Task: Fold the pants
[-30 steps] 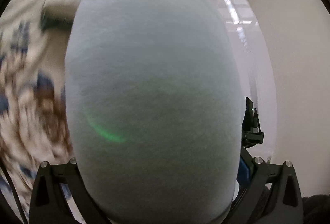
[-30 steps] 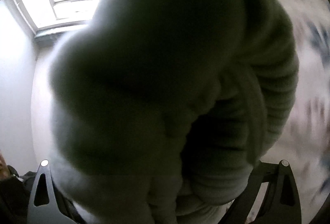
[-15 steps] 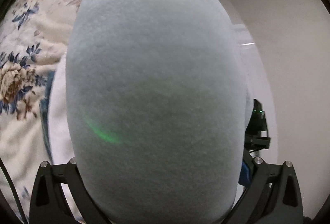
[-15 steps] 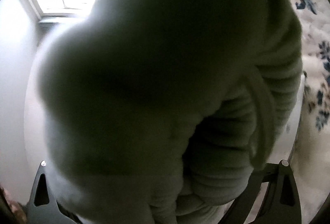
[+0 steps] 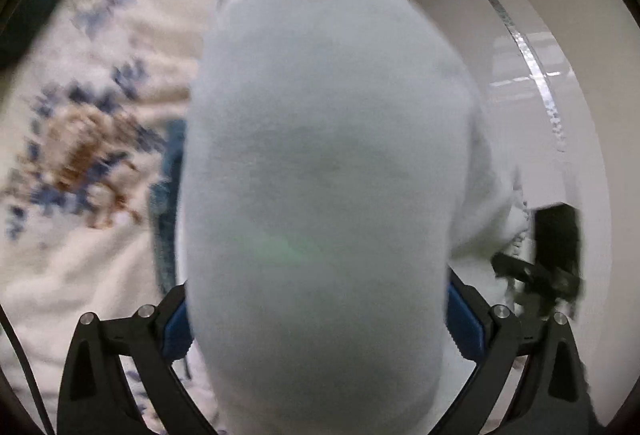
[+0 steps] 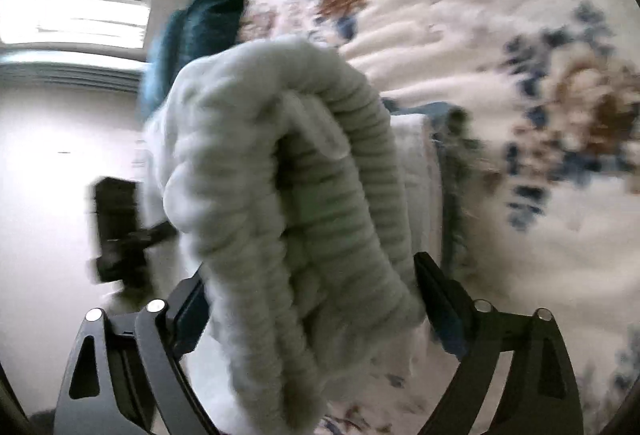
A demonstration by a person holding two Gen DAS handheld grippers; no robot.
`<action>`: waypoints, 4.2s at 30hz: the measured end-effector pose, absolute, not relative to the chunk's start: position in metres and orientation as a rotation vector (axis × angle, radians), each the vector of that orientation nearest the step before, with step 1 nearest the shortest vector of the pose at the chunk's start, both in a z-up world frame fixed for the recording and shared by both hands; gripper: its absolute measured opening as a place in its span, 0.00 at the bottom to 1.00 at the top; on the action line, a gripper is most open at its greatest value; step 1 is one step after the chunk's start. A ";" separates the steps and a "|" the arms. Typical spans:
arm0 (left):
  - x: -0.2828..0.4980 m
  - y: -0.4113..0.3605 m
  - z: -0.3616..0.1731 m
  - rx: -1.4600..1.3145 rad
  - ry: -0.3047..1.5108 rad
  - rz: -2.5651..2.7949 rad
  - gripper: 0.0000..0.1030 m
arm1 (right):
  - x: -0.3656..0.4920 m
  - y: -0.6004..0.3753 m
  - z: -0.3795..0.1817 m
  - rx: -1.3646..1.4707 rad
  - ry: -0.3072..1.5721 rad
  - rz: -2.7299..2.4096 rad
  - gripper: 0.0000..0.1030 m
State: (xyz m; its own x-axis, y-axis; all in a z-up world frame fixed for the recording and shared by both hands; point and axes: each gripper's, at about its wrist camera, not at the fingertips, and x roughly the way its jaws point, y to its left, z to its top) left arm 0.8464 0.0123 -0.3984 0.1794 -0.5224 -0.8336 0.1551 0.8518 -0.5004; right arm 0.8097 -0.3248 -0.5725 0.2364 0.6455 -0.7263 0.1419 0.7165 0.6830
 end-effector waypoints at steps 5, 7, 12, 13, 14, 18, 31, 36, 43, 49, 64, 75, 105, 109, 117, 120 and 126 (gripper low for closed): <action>0.788 0.001 -0.348 -0.062 1.100 -0.231 1.00 | 0.735 -0.294 -0.478 0.310 1.245 -0.001 0.96; 0.763 0.004 -0.329 -0.052 1.068 -0.189 1.00 | 0.695 -0.279 -0.442 0.192 1.204 -0.113 0.96; 0.697 -0.011 -0.270 0.006 1.055 -0.132 1.00 | 0.634 -0.241 -0.375 0.137 1.159 -0.174 0.96; 0.683 -0.011 -0.262 0.014 1.047 -0.131 1.00 | 0.632 -0.232 -0.365 0.137 1.152 -0.176 0.96; 0.670 -0.010 -0.250 0.021 1.038 -0.133 1.00 | 0.621 -0.228 -0.348 0.136 1.141 -0.180 0.96; 0.617 -0.005 -0.196 0.060 0.971 -0.153 1.00 | 0.566 -0.216 -0.274 0.141 1.088 -0.196 0.96; 0.441 0.021 -0.058 0.068 0.852 -0.184 1.00 | 0.377 -0.184 -0.087 0.145 0.904 -0.204 0.96; 0.385 0.034 -0.030 0.048 0.837 -0.161 1.00 | 0.306 -0.170 -0.040 0.141 0.869 -0.178 0.96; 0.317 0.038 0.008 0.033 0.800 -0.130 1.00 | 0.224 -0.160 0.014 0.108 0.822 -0.142 0.96; 0.276 0.034 0.032 0.025 0.772 -0.107 1.00 | 0.170 -0.160 0.056 0.109 0.783 -0.104 0.96; 0.280 0.022 0.047 0.055 0.816 0.013 1.00 | 0.171 -0.182 0.079 0.093 0.841 -0.029 0.97; 0.329 0.012 0.054 0.060 0.865 0.023 1.00 | 0.236 -0.196 0.088 0.081 0.888 -0.035 0.97; 0.363 0.018 0.038 0.063 0.922 0.049 1.00 | 0.284 -0.205 0.056 0.094 0.965 -0.034 0.97; 0.365 0.018 0.039 0.064 0.919 0.047 1.00 | 0.284 -0.204 0.054 0.092 0.965 -0.022 0.97; 0.368 0.015 0.042 0.075 0.911 0.044 1.00 | 0.285 -0.201 0.050 0.097 0.977 -0.007 0.97; 0.366 0.015 0.042 0.076 0.911 0.045 1.00 | 0.285 -0.201 0.051 0.098 0.977 -0.005 0.97; 0.365 0.014 0.043 0.077 0.905 0.053 1.00 | 0.283 -0.201 0.050 0.099 0.975 -0.004 0.97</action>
